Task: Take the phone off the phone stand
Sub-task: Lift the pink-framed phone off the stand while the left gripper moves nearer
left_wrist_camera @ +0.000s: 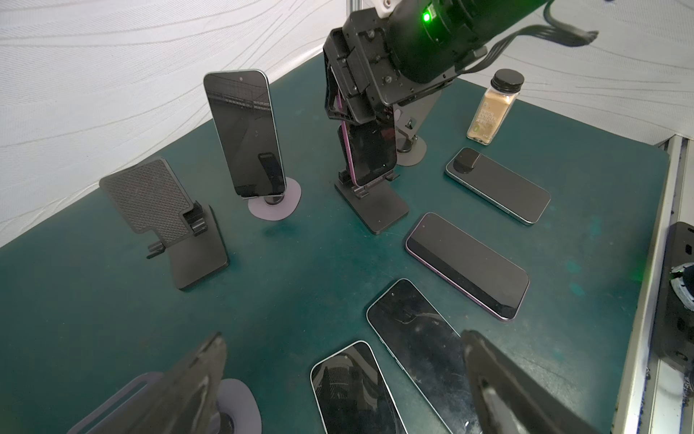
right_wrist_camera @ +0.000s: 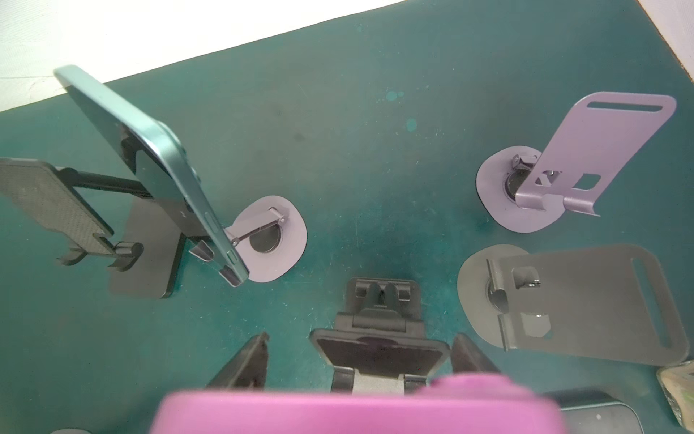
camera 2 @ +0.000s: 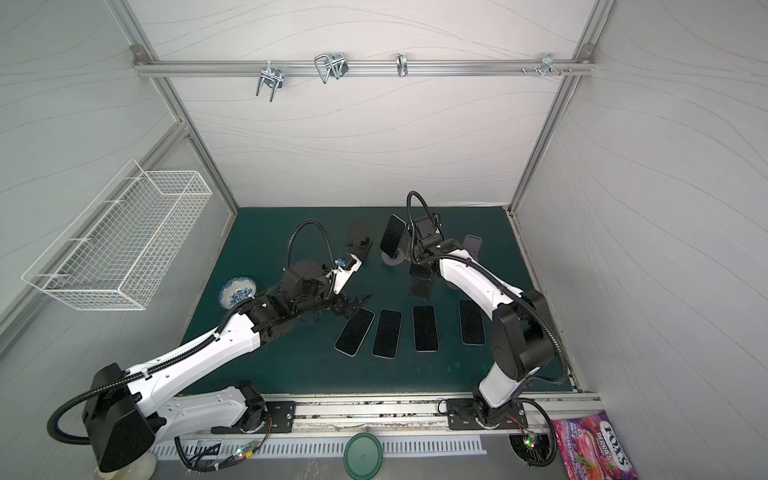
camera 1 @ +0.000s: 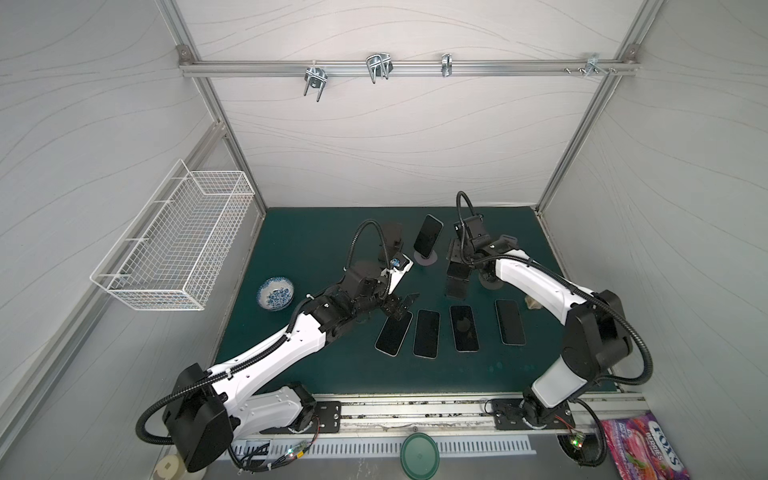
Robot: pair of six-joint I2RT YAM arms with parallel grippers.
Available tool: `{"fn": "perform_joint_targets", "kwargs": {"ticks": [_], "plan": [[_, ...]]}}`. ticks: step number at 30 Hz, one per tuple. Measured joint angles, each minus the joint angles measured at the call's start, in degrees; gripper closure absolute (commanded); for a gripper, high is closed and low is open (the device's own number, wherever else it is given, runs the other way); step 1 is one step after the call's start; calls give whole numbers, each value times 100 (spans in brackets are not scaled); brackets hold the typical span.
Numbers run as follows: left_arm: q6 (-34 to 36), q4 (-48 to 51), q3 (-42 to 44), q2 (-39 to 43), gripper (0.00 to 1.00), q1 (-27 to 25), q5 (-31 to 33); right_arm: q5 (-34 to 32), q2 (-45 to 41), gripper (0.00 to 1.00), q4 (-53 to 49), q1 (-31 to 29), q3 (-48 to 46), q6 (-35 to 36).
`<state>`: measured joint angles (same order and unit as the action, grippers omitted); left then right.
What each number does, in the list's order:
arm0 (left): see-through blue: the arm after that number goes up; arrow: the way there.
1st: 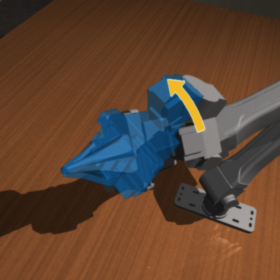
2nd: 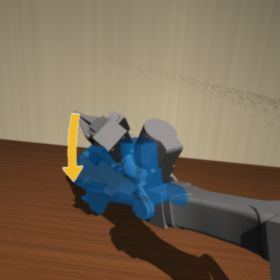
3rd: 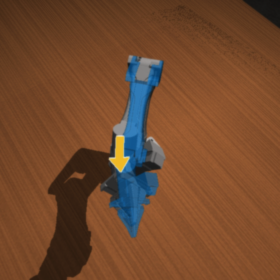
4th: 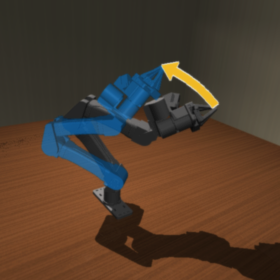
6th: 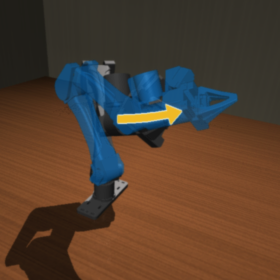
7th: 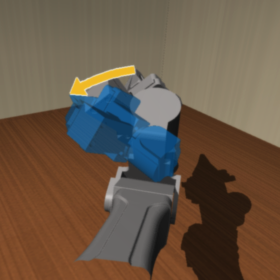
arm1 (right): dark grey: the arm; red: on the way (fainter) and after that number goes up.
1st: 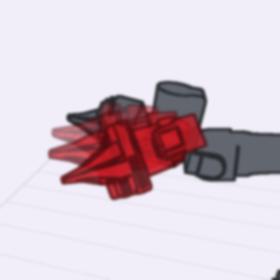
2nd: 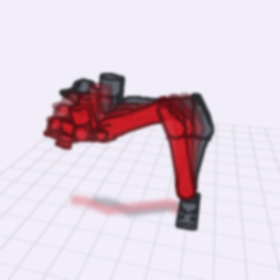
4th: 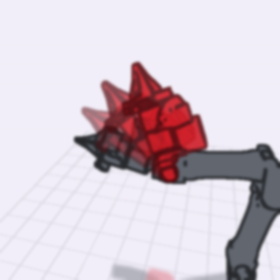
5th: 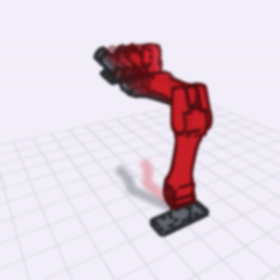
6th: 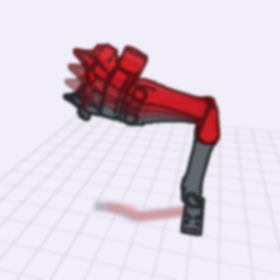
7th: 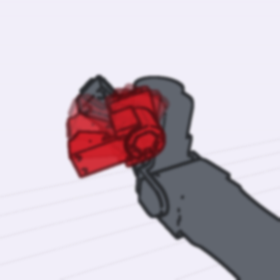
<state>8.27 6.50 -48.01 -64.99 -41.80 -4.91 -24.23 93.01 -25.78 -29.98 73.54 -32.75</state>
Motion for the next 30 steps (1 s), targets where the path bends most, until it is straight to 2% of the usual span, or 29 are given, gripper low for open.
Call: {"fn": "perform_joint_targets", "kwargs": {"ticks": [8, 20, 30], "plan": [[-9, 2, 0, 103, 1, 0, 101, 164, -201, 35, -111, 0, 4, -42], [-28, 358, 2, 804, 1, 0, 782, 581, -846, 36, -378, -144, 9, -251], [-4, 1478, -264, 1631, 1, 0, 1467, 1054, -1233, 37, -697, -1034, -7, -710]]}}
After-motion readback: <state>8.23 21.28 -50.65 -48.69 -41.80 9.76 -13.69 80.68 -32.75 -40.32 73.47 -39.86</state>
